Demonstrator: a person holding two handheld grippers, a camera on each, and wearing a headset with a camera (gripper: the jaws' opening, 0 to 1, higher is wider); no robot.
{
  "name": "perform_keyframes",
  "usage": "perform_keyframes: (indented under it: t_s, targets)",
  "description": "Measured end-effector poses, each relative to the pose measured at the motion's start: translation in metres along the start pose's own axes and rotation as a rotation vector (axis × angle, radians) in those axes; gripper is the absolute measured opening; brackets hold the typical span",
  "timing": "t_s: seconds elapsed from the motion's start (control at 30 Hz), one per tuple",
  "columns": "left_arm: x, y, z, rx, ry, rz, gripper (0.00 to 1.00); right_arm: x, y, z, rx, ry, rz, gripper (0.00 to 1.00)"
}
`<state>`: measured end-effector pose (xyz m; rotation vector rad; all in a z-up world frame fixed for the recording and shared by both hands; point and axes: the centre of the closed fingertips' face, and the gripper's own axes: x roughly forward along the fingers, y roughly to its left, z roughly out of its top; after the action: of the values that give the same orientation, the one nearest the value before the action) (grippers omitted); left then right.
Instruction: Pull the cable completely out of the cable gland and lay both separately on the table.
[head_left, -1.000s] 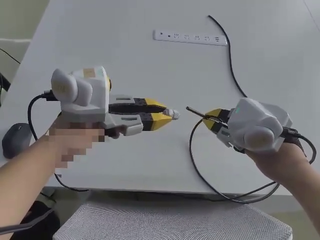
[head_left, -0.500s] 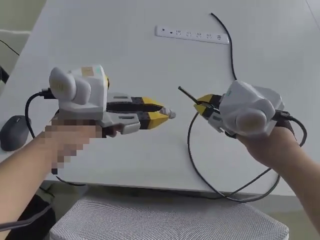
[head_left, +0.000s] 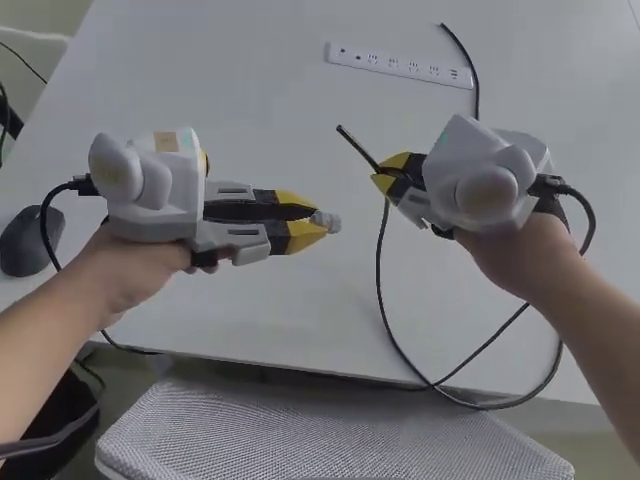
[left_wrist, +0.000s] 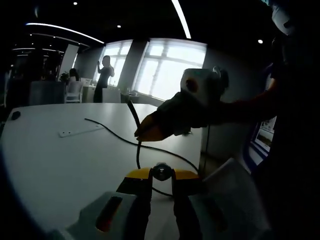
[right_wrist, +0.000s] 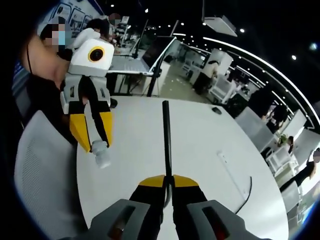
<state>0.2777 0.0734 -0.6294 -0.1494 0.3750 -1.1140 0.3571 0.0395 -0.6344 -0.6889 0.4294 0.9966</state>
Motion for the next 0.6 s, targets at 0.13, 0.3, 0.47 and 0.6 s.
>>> perform_keyframes:
  t_s: [0.13,0.3,0.47,0.6]
  targets:
    - [-0.004,0.005,-0.007,-0.01,-0.006,0.01,0.15,0.009,-0.002,0.007,0.02,0.001,0.01,0.0]
    - [-0.008,0.009,-0.018,-0.025,-0.005,0.02,0.15,0.021,-0.003,0.016,0.028,0.006,0.027,0.0]
    - [-0.012,0.012,-0.023,-0.037,-0.018,0.031,0.15,0.04,-0.003,0.025,0.022,0.013,0.057,0.0]
    - [-0.016,0.015,-0.032,-0.046,-0.02,0.041,0.15,0.051,-0.005,0.033,0.023,0.015,0.064,0.0]
